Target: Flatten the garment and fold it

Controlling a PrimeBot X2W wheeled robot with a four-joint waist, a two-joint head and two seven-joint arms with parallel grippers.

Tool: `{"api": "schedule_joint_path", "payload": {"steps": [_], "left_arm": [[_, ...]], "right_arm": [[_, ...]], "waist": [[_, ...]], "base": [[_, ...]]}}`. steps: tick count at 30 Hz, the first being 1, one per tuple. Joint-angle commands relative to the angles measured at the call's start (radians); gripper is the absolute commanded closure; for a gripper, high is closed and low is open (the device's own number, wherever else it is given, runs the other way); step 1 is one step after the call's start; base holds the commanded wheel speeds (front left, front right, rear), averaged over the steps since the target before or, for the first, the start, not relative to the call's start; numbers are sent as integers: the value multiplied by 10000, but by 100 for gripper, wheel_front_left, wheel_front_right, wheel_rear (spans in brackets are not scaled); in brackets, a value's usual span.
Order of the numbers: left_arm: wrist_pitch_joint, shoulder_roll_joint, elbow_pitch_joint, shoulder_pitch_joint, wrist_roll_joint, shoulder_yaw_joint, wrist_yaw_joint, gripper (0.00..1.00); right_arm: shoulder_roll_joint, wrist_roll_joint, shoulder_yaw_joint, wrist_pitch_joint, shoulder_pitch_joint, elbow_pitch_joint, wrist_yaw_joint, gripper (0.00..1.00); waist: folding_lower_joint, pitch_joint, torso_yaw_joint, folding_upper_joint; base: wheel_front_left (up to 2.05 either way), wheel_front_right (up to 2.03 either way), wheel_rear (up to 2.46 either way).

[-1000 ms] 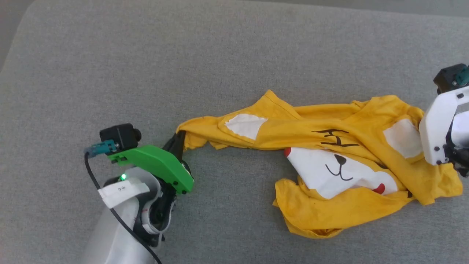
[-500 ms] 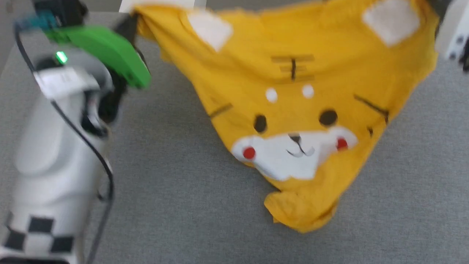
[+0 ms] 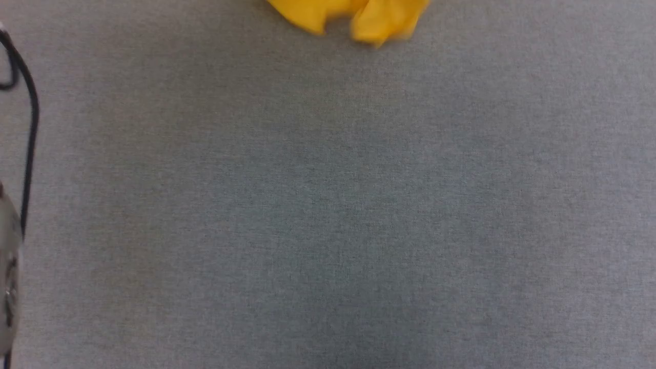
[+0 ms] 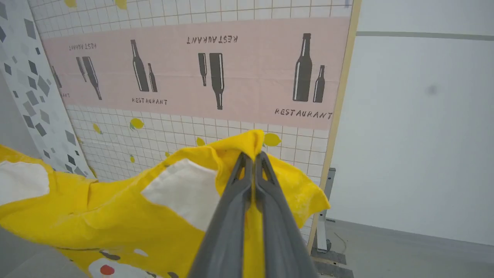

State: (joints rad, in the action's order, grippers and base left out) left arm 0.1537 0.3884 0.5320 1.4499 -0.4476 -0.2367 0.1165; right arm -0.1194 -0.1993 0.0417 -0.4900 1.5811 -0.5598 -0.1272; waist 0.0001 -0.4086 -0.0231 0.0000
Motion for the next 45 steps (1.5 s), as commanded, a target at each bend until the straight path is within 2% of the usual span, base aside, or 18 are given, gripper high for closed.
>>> {"api": "schedule_joint_path", "payload": {"steps": [1, 5, 13, 17, 21, 25, 29, 33, 40, 45], "left_arm": [[-349, 37, 139, 387, 192, 11, 71, 100], [-1226, -52, 593, 1068, 314, 57, 65, 100], [-1962, -323, 1711, 1054, -139, 202, -381, 100], [-2390, -613, 2254, 615, -535, 304, -748, 100], [-2758, -892, 2710, -148, -893, 317, -1240, 100], [-3084, -1005, 2888, -1377, -1145, 205, -1796, 100], [-3351, -1166, 2732, -3016, -1306, -15, -2068, 100], [-3403, -1438, 2175, -5201, -1733, -113, -2210, 100], [-2921, -1819, 492, -9260, -2448, -268, -2053, 100], [-2348, -1823, -1112, -11968, -3036, -103, -1418, 100]], "right_arm": [[62, 219, 57, 312, 330, -285, -35, 100], [173, 678, 216, 1061, 1040, -1064, -35, 100], [52, 608, -236, 1555, 1216, -2213, -35, 100], [-294, -61, -904, 1823, 720, -2468, -35, 100], [-703, -1103, -1573, 2256, -318, -2267, -35, 100], [-1062, -2499, -2333, 2582, -2004, -1568, -35, 100], [-1547, -3702, -2942, 2679, -4183, -564, -35, 100], [-1844, -4647, -3124, 2601, -6730, 461, -35, 100], [-2081, -5257, -2625, 2045, -11001, 2083, -35, 100], [-1875, -5253, -1507, 1389, -13703, 3352, -35, 100]], "waist": [[-1, -330, 138, 0], [-1, -680, 109, 0], [-1, -1183, -98, 0], [-1, -1066, -327, 0], [-1, -425, -511, 0], [-1, 593, -570, 0], [-1, 1771, -614, 0], [-1, 2882, -599, 0], [-1, 4032, -576, 0], [-1, 4349, -508, 0]], "base": [[0, 0, 0], [0, 0, 0], [0, 0, 0], [0, 0, 0], [0, 0, 0], [0, 0, 0], [0, 0, 0], [0, 0, 0], [0, 0, 0], [0, 0, 0]]}}
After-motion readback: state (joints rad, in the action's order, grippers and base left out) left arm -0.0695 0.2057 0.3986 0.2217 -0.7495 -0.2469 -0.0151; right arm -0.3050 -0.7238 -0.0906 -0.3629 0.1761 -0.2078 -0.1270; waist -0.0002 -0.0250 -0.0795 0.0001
